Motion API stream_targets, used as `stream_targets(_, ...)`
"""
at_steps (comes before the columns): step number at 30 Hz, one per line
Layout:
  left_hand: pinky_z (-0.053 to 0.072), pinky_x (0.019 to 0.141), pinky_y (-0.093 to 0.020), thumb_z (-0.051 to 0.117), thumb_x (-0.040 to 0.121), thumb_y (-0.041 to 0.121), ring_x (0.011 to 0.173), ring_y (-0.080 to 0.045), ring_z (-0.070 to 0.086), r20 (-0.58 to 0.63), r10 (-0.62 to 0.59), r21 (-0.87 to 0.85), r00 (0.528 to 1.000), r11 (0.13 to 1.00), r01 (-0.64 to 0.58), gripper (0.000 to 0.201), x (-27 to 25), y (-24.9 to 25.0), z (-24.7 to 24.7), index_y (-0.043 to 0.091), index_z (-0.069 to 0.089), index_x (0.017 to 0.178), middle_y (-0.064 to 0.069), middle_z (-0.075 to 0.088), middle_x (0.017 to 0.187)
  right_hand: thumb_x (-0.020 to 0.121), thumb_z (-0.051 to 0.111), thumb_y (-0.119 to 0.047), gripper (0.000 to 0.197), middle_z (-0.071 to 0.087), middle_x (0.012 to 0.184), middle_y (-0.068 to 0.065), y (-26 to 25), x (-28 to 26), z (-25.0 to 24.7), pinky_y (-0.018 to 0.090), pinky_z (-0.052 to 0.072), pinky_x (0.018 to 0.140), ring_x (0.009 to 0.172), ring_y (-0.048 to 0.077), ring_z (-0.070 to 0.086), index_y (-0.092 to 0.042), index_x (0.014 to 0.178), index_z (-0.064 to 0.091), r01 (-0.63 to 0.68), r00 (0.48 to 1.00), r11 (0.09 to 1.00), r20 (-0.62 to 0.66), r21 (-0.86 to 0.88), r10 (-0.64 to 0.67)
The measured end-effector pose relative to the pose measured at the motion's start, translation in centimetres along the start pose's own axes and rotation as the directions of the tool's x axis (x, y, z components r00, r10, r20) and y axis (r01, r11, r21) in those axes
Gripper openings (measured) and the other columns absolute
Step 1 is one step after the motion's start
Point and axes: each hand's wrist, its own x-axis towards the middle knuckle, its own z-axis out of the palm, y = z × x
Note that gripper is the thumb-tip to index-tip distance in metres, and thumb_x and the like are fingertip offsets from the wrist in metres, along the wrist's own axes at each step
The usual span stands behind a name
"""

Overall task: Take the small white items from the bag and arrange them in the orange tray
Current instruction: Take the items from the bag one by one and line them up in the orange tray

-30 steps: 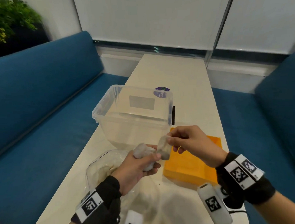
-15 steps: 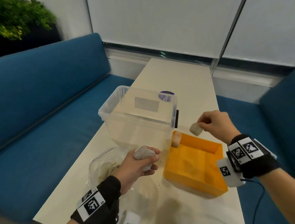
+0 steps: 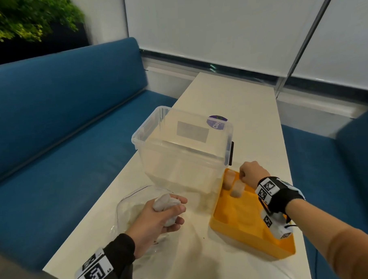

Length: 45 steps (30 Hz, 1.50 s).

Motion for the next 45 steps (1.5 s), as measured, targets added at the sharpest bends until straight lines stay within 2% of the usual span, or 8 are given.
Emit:
stream_targets(13,0.055,0.073,-0.033,0.078,0.070,0.023,0.074,-0.020,0.064,-0.002,-0.025,-0.017,1.000,1.000,0.025,0.029,-0.2,-0.2,-1.0,0.014,0.073,0.097,-0.004,0.066,0.085,0.092,0.046,-0.008,0.016,0.058,0.101,0.014,-0.6,-0.3,-0.5,0.041,0.050,0.083,0.089,0.032,0.060,-0.010,0.108,0.045,-0.041,0.994,0.998,-0.104,-0.054,0.035)
stream_targets(20,0.055,0.072,-0.031,0.073,0.083,0.014,0.075,-0.020,0.064,0.019,-0.026,-0.008,0.999,1.000,0.026,0.019,-0.3,0.0,-0.7,0.012,0.071,0.102,-0.005,0.066,0.090,0.093,0.048,-0.009,0.013,0.062,0.096,0.011,-0.9,-2.9,-5.3,0.043,0.051,0.083,0.084,0.028,0.060,-0.010,0.105,0.052,0.019,0.956,0.996,-0.294,0.090,0.009)
stream_targets(25,0.055,0.072,-0.029,0.066,0.080,0.007,0.084,-0.020,0.068,0.095,-0.021,-0.051,0.995,0.998,0.026,0.035,-0.2,0.6,0.5,0.012,0.063,0.115,-0.010,0.071,0.105,0.092,0.055,-0.013,0.012,0.067,0.089,0.006,-3.3,-8.0,-8.5,0.028,0.053,0.074,0.078,0.018,0.060,-0.010,0.101,0.062,0.323,0.902,0.923,-0.362,0.209,-0.234)
stream_targets(28,0.056,0.075,-0.030,0.049,0.091,-0.007,0.093,-0.022,0.069,0.153,-0.035,-0.088,0.988,0.995,0.049,0.036,0.0,1.2,1.6,0.011,0.058,0.121,-0.014,0.069,0.115,0.091,0.058,-0.028,0.017,0.066,0.091,-0.005,-5.9,-11.9,-8.7,0.014,0.047,0.071,0.079,0.006,0.060,-0.020,0.104,0.064,0.462,0.883,0.845,-0.226,0.268,-0.411)
stream_targets(33,0.057,0.079,-0.029,0.051,0.093,-0.006,0.104,-0.025,0.069,0.276,-0.028,-0.057,0.961,0.997,0.045,0.035,-0.3,2.0,3.5,0.009,0.058,0.124,-0.013,0.070,0.115,0.082,0.061,-0.050,0.033,0.064,0.093,-0.013,-8.0,-14.2,-6.9,0.020,0.050,0.072,0.078,0.004,0.060,-0.035,0.112,0.061,0.504,0.862,0.769,-0.165,0.393,-0.480)
stream_targets(37,0.057,0.077,-0.028,0.057,0.094,0.010,0.101,-0.025,0.070,0.299,-0.015,-0.064,0.954,0.997,0.036,0.030,-0.6,2.3,4.4,0.009,0.059,0.124,-0.012,0.071,0.114,0.085,0.066,-0.029,0.008,0.065,0.085,-0.012,-7.7,-14.0,-6.3,0.020,0.049,0.070,0.075,0.004,0.059,-0.024,0.091,0.069,0.486,0.874,0.753,-0.217,0.444,-0.436)
stream_targets(40,0.058,0.076,-0.030,0.056,0.093,0.025,0.101,-0.027,0.070,0.281,-0.011,-0.142,0.960,0.989,0.053,0.035,-0.6,2.4,4.6,0.013,0.056,0.126,-0.013,0.071,0.114,0.085,0.066,-0.023,0.006,0.068,0.082,-0.010,-6.5,-13.7,-6.9,0.017,0.051,0.068,0.071,0.004,0.062,-0.019,0.088,0.070,0.445,0.895,0.723,-0.237,0.528,-0.378)
stream_targets(45,0.059,0.071,-0.030,0.060,0.091,0.015,0.087,-0.025,0.071,0.244,0.007,-0.198,0.970,0.979,0.043,0.028,-0.1,2.4,5.1,0.008,0.056,0.118,-0.014,0.072,0.101,0.087,0.064,-0.016,0.009,0.070,0.078,0.009,-4.8,-13.6,-8.3,0.028,0.055,0.066,0.064,0.014,0.064,-0.009,0.092,0.067,0.343,0.936,0.638,-0.191,0.690,-0.296)
